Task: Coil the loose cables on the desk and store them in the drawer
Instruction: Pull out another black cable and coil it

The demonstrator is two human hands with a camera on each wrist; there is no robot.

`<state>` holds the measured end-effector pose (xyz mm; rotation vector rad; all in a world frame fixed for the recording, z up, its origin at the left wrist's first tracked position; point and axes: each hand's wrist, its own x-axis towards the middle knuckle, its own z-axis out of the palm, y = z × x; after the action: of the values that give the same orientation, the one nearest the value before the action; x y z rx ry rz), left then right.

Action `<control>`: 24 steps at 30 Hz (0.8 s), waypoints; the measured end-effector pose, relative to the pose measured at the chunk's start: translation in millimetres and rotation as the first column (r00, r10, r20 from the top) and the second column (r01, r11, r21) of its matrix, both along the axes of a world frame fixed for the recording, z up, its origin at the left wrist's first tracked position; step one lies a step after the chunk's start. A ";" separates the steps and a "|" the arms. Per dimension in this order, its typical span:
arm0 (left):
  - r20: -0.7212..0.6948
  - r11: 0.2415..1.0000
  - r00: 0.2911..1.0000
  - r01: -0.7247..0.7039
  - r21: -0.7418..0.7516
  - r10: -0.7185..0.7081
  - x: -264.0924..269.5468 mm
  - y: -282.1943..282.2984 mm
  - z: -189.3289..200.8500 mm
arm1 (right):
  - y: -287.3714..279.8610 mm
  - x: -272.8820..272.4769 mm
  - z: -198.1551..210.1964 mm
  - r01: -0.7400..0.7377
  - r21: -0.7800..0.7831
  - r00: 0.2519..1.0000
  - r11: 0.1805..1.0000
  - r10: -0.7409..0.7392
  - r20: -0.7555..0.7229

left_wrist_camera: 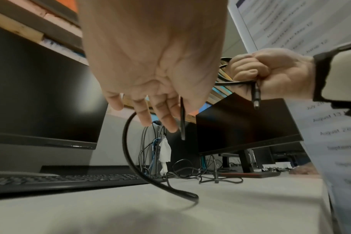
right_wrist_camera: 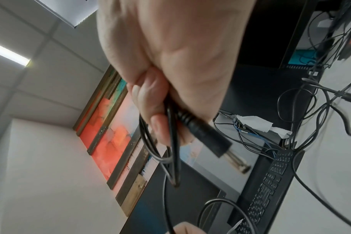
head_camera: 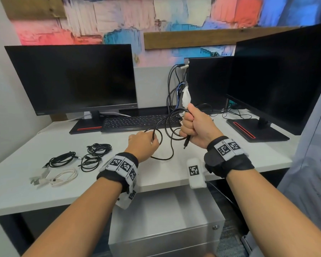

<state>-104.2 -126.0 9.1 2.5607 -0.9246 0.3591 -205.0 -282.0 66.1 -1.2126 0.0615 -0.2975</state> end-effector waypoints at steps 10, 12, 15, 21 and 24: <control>-0.132 0.994 0.990 -0.053 -0.095 0.040 9.8 21.6 -7.4 | -18.8 -1.5 4.7 0.139 0.139 0.983 0.980 -0.154 0.100; -0.270 0.921 0.961 -0.051 -0.386 -0.060 9.4 22.7 -4.2 | -20.6 0.7 2.0 0.142 0.130 0.985 0.981 -0.154 0.083; -0.338 0.678 0.923 -0.130 -0.724 -0.183 8.8 21.3 3.7 | -22.1 3.5 -3.0 0.123 0.096 0.990 0.988 -0.128 0.052; -0.297 0.615 0.954 -0.209 -0.761 -0.044 26.5 20.9 15.4 | -26.6 2.7 -7.5 0.004 0.070 1.000 0.998 -0.004 0.004; -0.354 0.614 0.934 -0.248 -0.750 -0.056 28.1 20.8 18.1 | -28.7 3.6 -8.5 -0.042 0.065 0.999 0.997 0.043 -0.008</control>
<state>-76.1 -105.2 27.2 1.7467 -0.3470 0.2499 -201.4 -310.6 57.5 -1.1494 0.0532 -0.2511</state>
